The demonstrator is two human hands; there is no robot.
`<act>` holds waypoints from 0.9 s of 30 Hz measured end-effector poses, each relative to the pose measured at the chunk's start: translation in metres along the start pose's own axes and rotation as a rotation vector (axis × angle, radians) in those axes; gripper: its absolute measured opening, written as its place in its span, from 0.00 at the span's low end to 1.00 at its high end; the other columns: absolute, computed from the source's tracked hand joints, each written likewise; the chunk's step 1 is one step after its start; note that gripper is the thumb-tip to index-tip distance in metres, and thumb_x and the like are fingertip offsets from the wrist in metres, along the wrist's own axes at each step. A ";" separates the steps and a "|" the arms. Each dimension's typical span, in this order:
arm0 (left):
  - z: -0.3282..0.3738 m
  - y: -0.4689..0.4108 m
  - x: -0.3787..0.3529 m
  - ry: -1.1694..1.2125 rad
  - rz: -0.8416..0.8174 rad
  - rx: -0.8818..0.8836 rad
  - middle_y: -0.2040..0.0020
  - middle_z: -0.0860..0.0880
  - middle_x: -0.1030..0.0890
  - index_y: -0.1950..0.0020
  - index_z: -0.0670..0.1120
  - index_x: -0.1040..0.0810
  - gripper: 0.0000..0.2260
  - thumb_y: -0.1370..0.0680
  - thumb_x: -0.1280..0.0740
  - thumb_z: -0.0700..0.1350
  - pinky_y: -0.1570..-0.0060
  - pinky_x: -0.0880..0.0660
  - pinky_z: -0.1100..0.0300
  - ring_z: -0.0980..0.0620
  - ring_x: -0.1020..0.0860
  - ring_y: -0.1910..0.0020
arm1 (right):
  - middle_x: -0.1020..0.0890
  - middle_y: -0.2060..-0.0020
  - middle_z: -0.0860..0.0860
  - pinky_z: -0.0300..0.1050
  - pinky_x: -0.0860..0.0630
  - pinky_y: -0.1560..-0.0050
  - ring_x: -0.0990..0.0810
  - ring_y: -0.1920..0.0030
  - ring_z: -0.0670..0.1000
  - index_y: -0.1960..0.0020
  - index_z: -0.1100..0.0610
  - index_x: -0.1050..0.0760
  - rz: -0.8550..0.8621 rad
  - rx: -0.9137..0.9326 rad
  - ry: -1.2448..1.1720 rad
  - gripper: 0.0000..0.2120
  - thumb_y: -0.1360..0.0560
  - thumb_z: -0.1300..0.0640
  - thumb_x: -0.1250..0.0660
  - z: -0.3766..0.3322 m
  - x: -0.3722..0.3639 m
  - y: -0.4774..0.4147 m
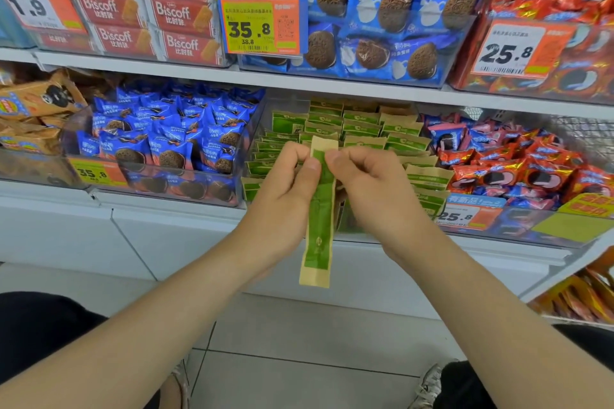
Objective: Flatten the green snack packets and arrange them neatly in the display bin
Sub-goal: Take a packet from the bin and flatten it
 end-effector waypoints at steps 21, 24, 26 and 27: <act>-0.011 0.000 0.005 0.023 -0.222 0.240 0.46 0.48 0.12 0.39 0.51 0.17 0.13 0.14 0.38 0.56 0.47 0.19 0.56 0.54 0.15 0.46 | 0.19 0.69 0.47 0.45 0.22 0.66 0.21 0.68 0.45 0.65 0.54 0.24 -0.031 0.125 0.263 0.20 0.28 0.39 0.24 -0.008 0.029 -0.007; -0.010 0.006 0.000 -0.110 -0.453 0.241 0.42 0.53 0.12 0.36 0.52 0.18 0.14 0.15 0.37 0.56 0.42 0.18 0.55 0.53 0.14 0.43 | 0.21 0.70 0.49 0.50 0.23 0.67 0.20 0.67 0.50 0.60 0.58 0.28 0.108 0.219 0.357 0.20 0.22 0.43 0.26 -0.012 0.040 -0.010; -0.007 0.003 0.005 -0.203 -0.523 0.166 0.44 0.48 0.12 0.38 0.45 0.18 0.11 0.14 0.36 0.48 0.41 0.17 0.49 0.48 0.14 0.44 | 0.26 0.73 0.44 0.48 0.28 0.70 0.24 0.71 0.47 0.58 0.54 0.31 0.185 0.353 0.562 0.20 0.20 0.40 0.31 -0.020 0.041 -0.007; -0.005 -0.001 0.009 -0.223 -0.526 0.148 0.44 0.45 0.12 0.38 0.43 0.18 0.11 0.14 0.36 0.47 0.41 0.17 0.45 0.44 0.13 0.44 | 0.29 0.74 0.43 0.47 0.31 0.71 0.25 0.72 0.48 0.57 0.53 0.33 0.204 0.409 0.627 0.20 0.20 0.38 0.34 -0.026 0.040 -0.004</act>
Point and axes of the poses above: each hand's wrist, its own y-axis away from the middle knuckle, its own x-axis out of the back of the hand, z = x × y, the point moved 7 cm from there along -y, towards the middle knuckle
